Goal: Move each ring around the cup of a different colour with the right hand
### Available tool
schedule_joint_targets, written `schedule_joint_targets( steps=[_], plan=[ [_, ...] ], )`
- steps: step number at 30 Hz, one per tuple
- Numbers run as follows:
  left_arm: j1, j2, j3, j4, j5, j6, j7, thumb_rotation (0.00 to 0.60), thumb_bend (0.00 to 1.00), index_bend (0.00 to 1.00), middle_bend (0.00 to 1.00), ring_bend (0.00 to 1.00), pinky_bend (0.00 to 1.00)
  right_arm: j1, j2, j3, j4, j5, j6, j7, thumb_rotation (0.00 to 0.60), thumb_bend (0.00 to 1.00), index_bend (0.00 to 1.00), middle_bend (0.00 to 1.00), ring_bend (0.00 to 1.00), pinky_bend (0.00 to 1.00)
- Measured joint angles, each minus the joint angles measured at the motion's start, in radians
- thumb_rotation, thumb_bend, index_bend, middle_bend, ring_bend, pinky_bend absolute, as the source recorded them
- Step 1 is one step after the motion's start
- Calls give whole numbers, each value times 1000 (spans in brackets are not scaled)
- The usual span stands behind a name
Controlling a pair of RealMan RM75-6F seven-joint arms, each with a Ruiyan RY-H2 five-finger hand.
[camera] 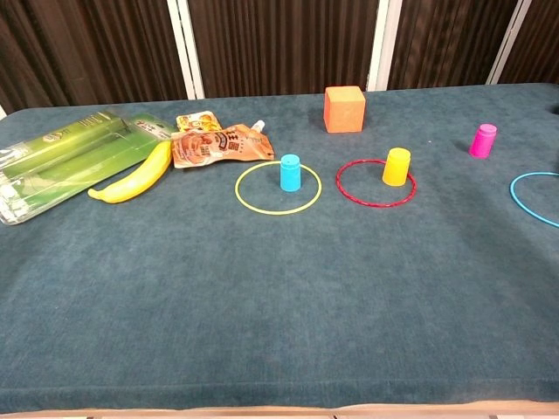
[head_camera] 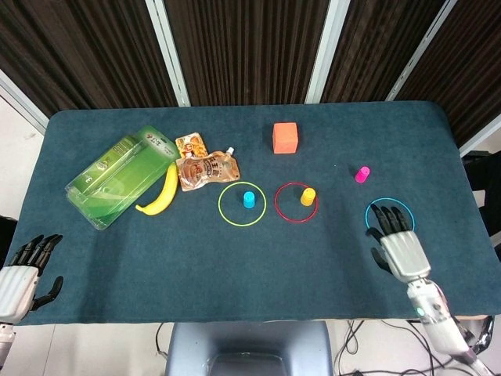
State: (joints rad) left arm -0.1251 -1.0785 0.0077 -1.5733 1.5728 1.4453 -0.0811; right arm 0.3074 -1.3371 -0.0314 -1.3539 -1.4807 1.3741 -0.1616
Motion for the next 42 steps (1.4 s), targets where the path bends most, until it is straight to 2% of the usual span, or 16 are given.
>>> schedule_joint_targets(
  steps=[4,8,13,22,32,42],
  plan=[
    [-3,-6,3,-4,8,-3,13,600,437,0,73,28,131,-68,14,-32,81,5,20,70,600,507,552,87,0,0],
    [-6,-7,7,-6,13,-7,18,600,438,0,74,28,130,-77,1,-28,187,30,-23,153,600,507,562,87,0,0],
    [-7,-9,8,-5,13,-7,21,600,438,0,74,28,130,-49,-48,-5,334,53,-133,238,600,508,572,87,0,0],
    [-9,-11,3,-1,1,-11,22,600,437,0,74,28,130,30,-163,43,555,79,-290,314,600,508,575,88,0,0],
    [-10,-15,5,-3,-1,-15,32,600,438,0,73,28,131,83,-234,64,663,72,-366,359,600,508,608,88,0,0],
    [-6,-16,6,-2,-2,-10,31,600,438,0,73,28,131,65,-251,53,692,48,-344,382,600,507,611,88,0,0]
  ],
)
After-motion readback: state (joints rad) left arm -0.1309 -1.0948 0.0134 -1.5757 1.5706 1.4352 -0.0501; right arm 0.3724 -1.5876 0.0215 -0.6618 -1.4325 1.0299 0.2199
